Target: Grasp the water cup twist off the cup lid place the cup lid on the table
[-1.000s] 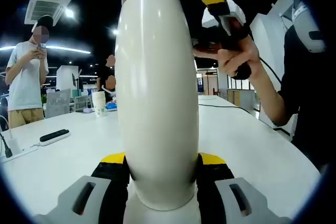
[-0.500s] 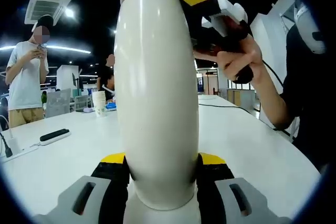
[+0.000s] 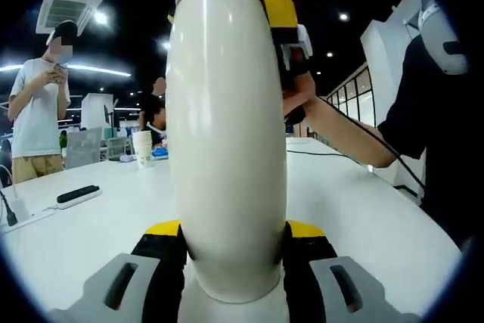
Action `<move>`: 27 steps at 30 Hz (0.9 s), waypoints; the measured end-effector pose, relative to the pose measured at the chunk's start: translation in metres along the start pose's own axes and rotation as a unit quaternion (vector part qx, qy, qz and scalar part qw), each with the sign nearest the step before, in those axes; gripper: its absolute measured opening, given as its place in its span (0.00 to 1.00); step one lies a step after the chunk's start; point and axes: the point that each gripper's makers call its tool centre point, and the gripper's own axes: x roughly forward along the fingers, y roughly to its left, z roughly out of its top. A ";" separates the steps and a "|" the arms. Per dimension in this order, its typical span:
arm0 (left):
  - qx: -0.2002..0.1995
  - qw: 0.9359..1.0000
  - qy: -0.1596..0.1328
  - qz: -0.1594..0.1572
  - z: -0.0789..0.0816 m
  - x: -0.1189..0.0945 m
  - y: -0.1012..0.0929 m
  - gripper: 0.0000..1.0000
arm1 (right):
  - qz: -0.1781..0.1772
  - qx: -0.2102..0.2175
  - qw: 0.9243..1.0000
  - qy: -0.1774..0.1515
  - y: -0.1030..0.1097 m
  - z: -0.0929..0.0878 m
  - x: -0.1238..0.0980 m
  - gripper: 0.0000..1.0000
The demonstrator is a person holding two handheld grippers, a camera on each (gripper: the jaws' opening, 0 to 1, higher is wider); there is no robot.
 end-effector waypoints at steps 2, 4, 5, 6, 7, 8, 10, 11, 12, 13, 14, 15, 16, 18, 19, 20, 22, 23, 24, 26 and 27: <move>0.000 1.000 0.000 0.000 0.000 0.000 0.000 0.51 | 0.010 -0.011 1.000 0.005 0.001 -0.001 0.000 0.46; 0.000 1.000 0.000 0.000 0.000 0.000 0.000 0.51 | 0.009 -0.013 1.000 0.007 0.002 -0.001 0.001 0.47; 0.001 1.000 0.000 -0.001 0.000 0.000 0.000 0.51 | 0.005 -0.013 1.000 0.010 0.002 -0.002 0.001 0.47; 0.001 1.000 0.000 -0.001 0.000 0.000 0.000 0.51 | -0.003 -0.012 1.000 0.014 0.001 -0.003 0.000 0.47; 0.001 1.000 0.000 -0.001 0.000 0.000 0.000 0.51 | -0.017 -0.008 1.000 0.021 0.001 -0.005 -0.001 0.47; 0.002 1.000 0.000 -0.001 0.000 0.000 0.000 0.51 | -0.026 -0.009 0.999 0.030 0.001 -0.009 -0.003 0.48; 0.002 1.000 0.000 -0.001 0.000 0.000 0.000 0.51 | -0.048 -0.009 0.998 0.040 0.003 -0.016 -0.006 0.57; 0.002 1.000 0.000 -0.001 0.000 0.000 0.000 0.51 | -0.057 -0.004 0.998 0.040 0.005 -0.017 -0.007 0.63; 0.002 1.000 0.000 -0.001 0.000 0.000 0.000 0.51 | -0.065 0.002 0.997 0.035 0.007 -0.016 -0.008 0.67; 0.003 1.000 0.000 -0.001 0.000 0.000 0.000 0.51 | -0.074 0.007 0.997 0.032 0.008 -0.015 -0.009 0.68; 0.003 1.000 0.000 -0.001 0.000 0.000 0.000 0.51 | -0.100 0.013 0.995 0.013 0.008 -0.009 -0.012 0.68; 0.003 1.000 0.000 -0.001 0.000 0.000 -0.001 0.51 | -0.120 0.015 0.993 0.001 0.008 -0.004 -0.013 0.68; 0.003 1.000 0.000 -0.001 0.000 0.000 -0.001 0.51 | -0.136 0.016 0.991 -0.002 0.007 -0.002 -0.015 0.67; 0.003 1.000 0.000 -0.001 0.000 0.000 -0.001 0.51 | -0.178 -0.001 0.984 -0.018 0.007 0.007 -0.017 0.67; 0.003 1.000 0.000 0.000 0.000 0.000 -0.001 0.51 | -0.202 -0.014 0.979 -0.023 0.006 0.010 -0.018 0.67; 0.003 1.000 0.000 0.000 0.000 0.000 -0.001 0.51 | -0.222 -0.028 0.974 -0.020 0.006 0.011 -0.018 0.66; 0.003 1.000 0.001 0.000 0.000 0.000 -0.001 0.51 | -0.261 -0.074 0.963 -0.003 0.007 0.013 -0.016 0.65; 0.003 1.000 0.001 0.000 0.000 0.000 -0.001 0.51 | -0.271 -0.087 0.959 -0.001 0.009 0.015 -0.013 0.64; 0.004 1.000 0.001 0.001 0.000 0.000 -0.001 0.51 | -0.275 -0.089 0.957 -0.001 0.010 0.016 -0.011 0.64; 0.004 1.000 0.001 0.001 0.000 0.000 -0.001 0.51 | -0.297 -0.071 0.952 0.006 0.006 0.013 -0.009 0.62; 0.004 1.000 0.001 0.002 0.000 0.000 -0.001 0.51 | -0.300 -0.071 0.951 0.006 0.005 0.014 -0.007 0.60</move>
